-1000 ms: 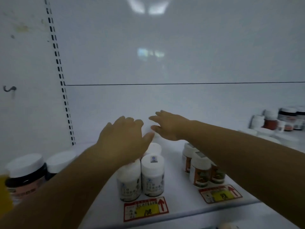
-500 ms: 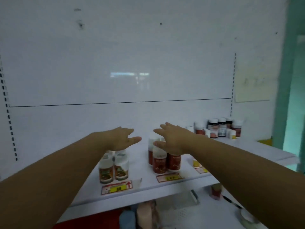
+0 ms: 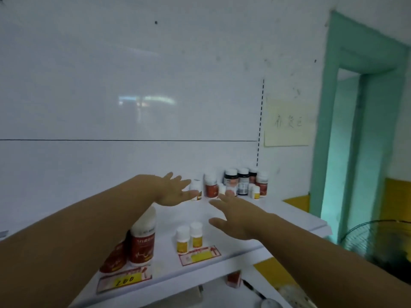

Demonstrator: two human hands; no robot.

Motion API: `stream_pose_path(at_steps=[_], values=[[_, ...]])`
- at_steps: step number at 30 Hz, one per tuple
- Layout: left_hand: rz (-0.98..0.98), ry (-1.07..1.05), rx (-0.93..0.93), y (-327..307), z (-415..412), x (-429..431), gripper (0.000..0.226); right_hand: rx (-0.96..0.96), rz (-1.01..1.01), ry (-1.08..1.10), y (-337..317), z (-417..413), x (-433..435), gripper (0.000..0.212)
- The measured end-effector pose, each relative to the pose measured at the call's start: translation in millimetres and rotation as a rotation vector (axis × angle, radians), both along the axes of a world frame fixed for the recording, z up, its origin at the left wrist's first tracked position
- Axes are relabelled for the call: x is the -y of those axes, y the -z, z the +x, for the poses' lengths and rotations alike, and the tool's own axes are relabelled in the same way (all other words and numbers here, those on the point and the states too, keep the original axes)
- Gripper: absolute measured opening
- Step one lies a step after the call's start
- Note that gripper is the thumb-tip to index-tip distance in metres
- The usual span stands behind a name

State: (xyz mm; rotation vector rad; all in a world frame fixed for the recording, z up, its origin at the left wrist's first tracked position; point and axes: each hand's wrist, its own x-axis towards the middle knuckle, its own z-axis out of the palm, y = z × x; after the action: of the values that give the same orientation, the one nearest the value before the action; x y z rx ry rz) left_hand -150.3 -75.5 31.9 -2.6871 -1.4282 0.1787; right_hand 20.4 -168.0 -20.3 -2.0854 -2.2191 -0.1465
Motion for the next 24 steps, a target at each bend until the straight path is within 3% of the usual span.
stream_pose_path(at_steps=[9,13,17,21,24], values=[[-0.121,0.169,0.175,5,143,-61,0.063,-0.039,-0.047,0.160,5,129,-38,0.062],[-0.110,0.085,0.134,31,184,-81,0.059,-0.047,-0.075,0.153,23,180,-74,0.064],[-0.107,0.037,0.235,44,228,-94,0.054,-0.108,-0.054,0.116,45,227,-115,0.067],[-0.069,-0.069,0.590,75,281,-118,0.054,-0.168,0.063,0.055,66,267,-149,0.061],[-0.070,-0.145,0.810,107,317,-123,0.054,-0.216,0.314,-0.027,79,283,-166,0.045]])
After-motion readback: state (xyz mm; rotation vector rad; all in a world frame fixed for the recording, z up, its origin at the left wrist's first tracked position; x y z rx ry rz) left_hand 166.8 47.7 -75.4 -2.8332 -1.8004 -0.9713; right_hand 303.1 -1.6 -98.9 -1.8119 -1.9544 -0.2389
